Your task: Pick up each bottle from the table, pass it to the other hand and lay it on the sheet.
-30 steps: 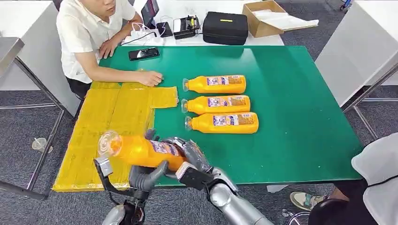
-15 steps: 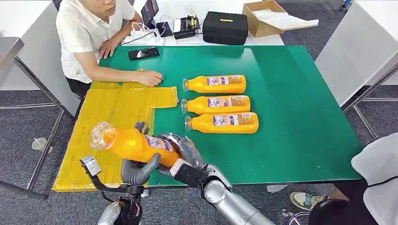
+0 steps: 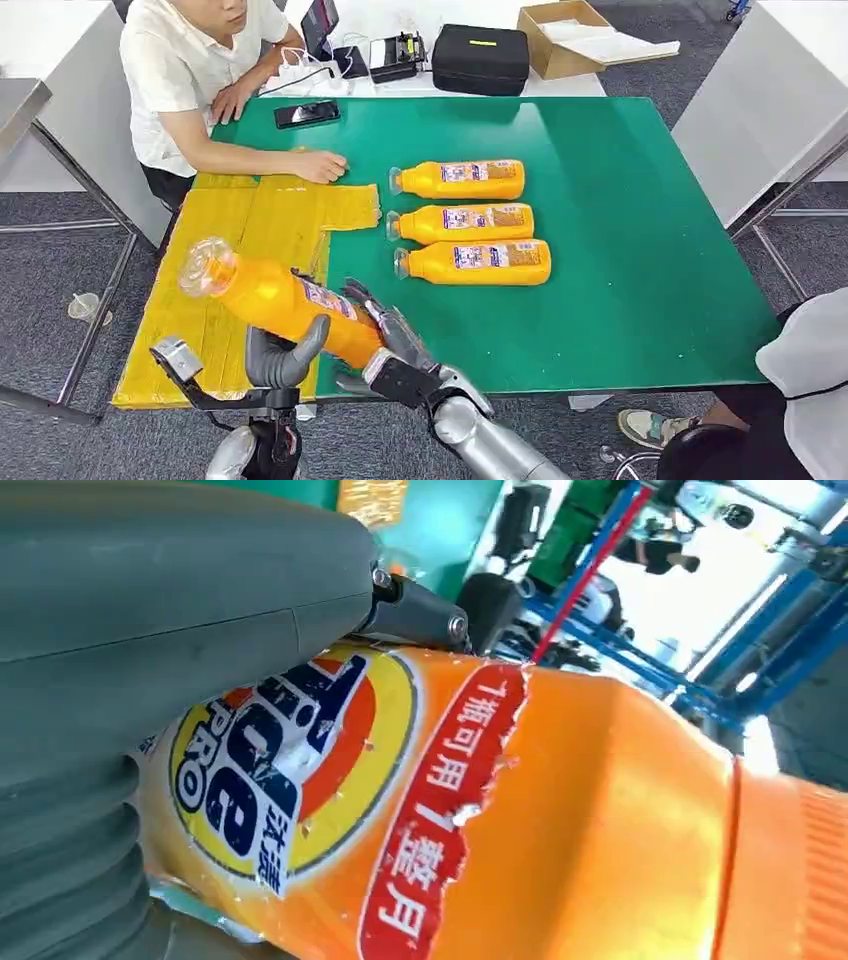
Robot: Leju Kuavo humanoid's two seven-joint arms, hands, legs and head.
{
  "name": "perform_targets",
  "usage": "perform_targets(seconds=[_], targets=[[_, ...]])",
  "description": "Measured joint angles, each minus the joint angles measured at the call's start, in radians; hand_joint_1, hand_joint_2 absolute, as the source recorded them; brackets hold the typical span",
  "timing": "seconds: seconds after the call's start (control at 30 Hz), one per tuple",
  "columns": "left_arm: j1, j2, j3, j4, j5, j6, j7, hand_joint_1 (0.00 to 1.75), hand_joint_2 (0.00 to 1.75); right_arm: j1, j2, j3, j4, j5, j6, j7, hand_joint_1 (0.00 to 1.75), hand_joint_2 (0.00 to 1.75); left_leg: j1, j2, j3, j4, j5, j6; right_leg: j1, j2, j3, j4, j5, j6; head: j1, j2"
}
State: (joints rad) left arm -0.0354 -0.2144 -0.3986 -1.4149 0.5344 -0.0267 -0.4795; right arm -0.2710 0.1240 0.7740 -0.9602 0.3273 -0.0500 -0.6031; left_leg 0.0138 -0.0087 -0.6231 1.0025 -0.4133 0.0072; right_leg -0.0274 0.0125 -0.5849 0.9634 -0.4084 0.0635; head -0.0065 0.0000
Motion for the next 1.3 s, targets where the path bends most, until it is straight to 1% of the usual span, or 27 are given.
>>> perform_targets(seconds=[0.03, 0.07, 0.2, 0.33, 0.37, 0.7, 0.73, 0.8, 0.83, 0.9, 0.93, 0.97, 1.03, 1.17, 1.3], targets=[[0.0, 0.0, 0.002, -0.003, 0.0, -0.001, 0.0, 1.75, 1.75, 0.006, 0.003, 0.0, 0.005, 0.004, -0.008, -0.002, 0.0, 1.75, 0.0, 0.0, 0.0, 0.0, 0.0, 0.0, 0.0, 0.0, 0.0, 0.0, 0.0, 0.0, 0.0, 0.0], [0.001, 0.0, 0.003, -0.006, 0.0, -0.001, 0.002, 1.75, 1.75, 0.009, 0.008, 0.0, 0.01, 0.007, -0.02, -0.005, 0.0, 0.0, 0.0, 0.0, 0.0, 0.0, 0.0, 0.0, 0.0, 0.0, -0.001, 0.0, 0.0, 0.0, 0.0, 0.0], [0.002, 0.0, 0.011, -0.018, 0.005, 0.002, 0.014, 1.75, 1.75, 0.019, 0.021, 0.0, 0.029, 0.021, -0.07, -0.017, 0.0, 0.0, 0.0, 0.0, 0.0, 0.0, 0.0, 0.0, 0.0, 0.0, -0.001, 0.0, 0.0, 0.0, 0.0, 0.0], [0.007, 0.001, 0.03, -0.039, 0.0, 0.037, 0.022, 1.75, 1.75, 0.042, 0.025, -0.004, 0.052, 0.08, -0.206, -0.036, 0.0, 0.0, 0.0, 0.0, 0.0, 0.0, 0.0, 0.0, 0.0, 0.0, 0.0, 0.0, 0.0, 0.0, 0.0, 0.0], [0.008, 0.002, 0.037, -0.045, -0.001, 0.041, 0.022, 1.75, 1.75, 0.049, 0.025, -0.005, 0.057, 0.085, -0.222, -0.038, 0.0, 0.0, 0.0, 0.0, -0.001, 0.0, 0.0, 0.0, 0.0, 0.0, -0.001, 0.0, 0.0, 0.0, 0.0, 0.0], [0.014, 0.005, 0.058, -0.062, -0.01, 0.048, 0.022, 1.75, 1.75, 0.067, 0.028, -0.012, 0.086, 0.092, -0.238, -0.042, 0.0, 0.0, 0.0, 0.0, -0.001, 0.0, 0.0, 0.0, 0.0, 0.0, -0.001, 0.0, 0.0, 0.0, 0.0, 0.0], [0.014, 0.005, 0.058, -0.062, -0.035, 0.073, 0.018, 1.75, 1.75, 0.068, 0.028, -0.013, 0.088, 0.096, -0.252, -0.045, 0.0, 0.0, 0.0, 0.0, -0.001, 0.0, 0.0, 0.0, 0.0, 0.0, -0.001, 0.0, 0.0, 0.0, 0.0, 0.0], [0.011, 0.013, 0.058, -0.06, -0.216, 0.223, -0.015, 1.75, 1.75, 0.078, 0.029, -0.027, 0.087, 0.104, -0.324, -0.064, 0.0, 0.0, 0.0, 0.0, -0.001, 0.0, 0.0, 0.0, 0.0, 0.0, -0.001, 0.0, 0.0, 0.0, 0.0, 0.0], [0.004, 0.026, 0.055, -0.051, -0.384, 0.362, -0.026, 1.75, 1.75, 0.086, 0.029, -0.038, 0.086, 0.105, -0.363, -0.074, 0.0, 0.0, 0.0, 0.0, -0.001, 0.0, 0.0, 0.0, 0.0, 0.0, -0.001, 0.0, 0.0, 0.0, 0.0, 0.0], [-0.019, 0.058, 0.056, -0.005, -0.786, 0.6, 0.004, 1.75, 1.75, 0.105, 0.028, -0.073, 0.069, 0.098, -0.449, -0.087, 0.0, 0.0, 0.0, 0.0, -0.001, 0.0, 0.0, 0.0, 0.0, 0.0, -0.001, 0.0, 0.0, 0.0, 0.0, 0.0], [-0.024, 0.074, 0.06, 0.016, -0.94, 0.654, 0.015, 1.75, 1.75, 0.114, 0.027, -0.094, 0.054, 0.095, -0.483, -0.09, 0.0, 0.0, 0.0, 0.0, -0.001, 0.0, 0.0, 0.0, 0.0, 0.0, -0.001, 0.0, 0.0, 0.0, 0.0, 0.0], [-0.026, 0.085, 0.068, 0.035, -1.058, 0.65, 0.018, 1.75, 1.75, 0.121, 0.026, -0.119, 0.036, 0.092, -0.512, -0.092, 0.0, 1.75, 0.0, 0.0, -0.001, 0.0, 0.0, 0.0, 0.0, 0.0, -0.001, 0.0, 0.0, 0.0, 0.0, 0.0], [-0.03, 0.103, 0.091, 0.072, -1.182, 0.61, 0.024, 1.75, 1.75, 0.132, 0.025, -0.178, -0.011, 0.084, -0.542, -0.092, 0.0, 1.75, 0.001, 0.0, -0.001, 0.0, 0.0, 0.0, 0.0, 0.0, -0.001, 0.0, 0.0, 0.0, 0.0, 0.0], [-0.062, 0.142, 0.124, 0.136, -1.22, 0.599, 0.097, 1.75, 1.75, 0.143, 0.019, -0.263, -0.1, 0.085, -0.549, -0.093, 0.0, 1.75, 0.0, 0.001, -0.001, 0.0, 0.001, 0.0, 0.0, 0.0, -0.002, 0.0, 0.001, 0.0, 0.0, 0.0], [-0.087, 0.164, 0.14, 0.189, -1.249, 0.597, 0.104, 1.75, 1.75, 0.146, 0.019, -0.294, -0.149, 0.092, -0.55, -0.093, 0.0, 1.75, 0.0, 0.001, -0.001, 0.0, 0.001, 0.0, 0.0, 0.0, -0.001, 0.0, 0.001, 0.0, 0.0, 0.0]])
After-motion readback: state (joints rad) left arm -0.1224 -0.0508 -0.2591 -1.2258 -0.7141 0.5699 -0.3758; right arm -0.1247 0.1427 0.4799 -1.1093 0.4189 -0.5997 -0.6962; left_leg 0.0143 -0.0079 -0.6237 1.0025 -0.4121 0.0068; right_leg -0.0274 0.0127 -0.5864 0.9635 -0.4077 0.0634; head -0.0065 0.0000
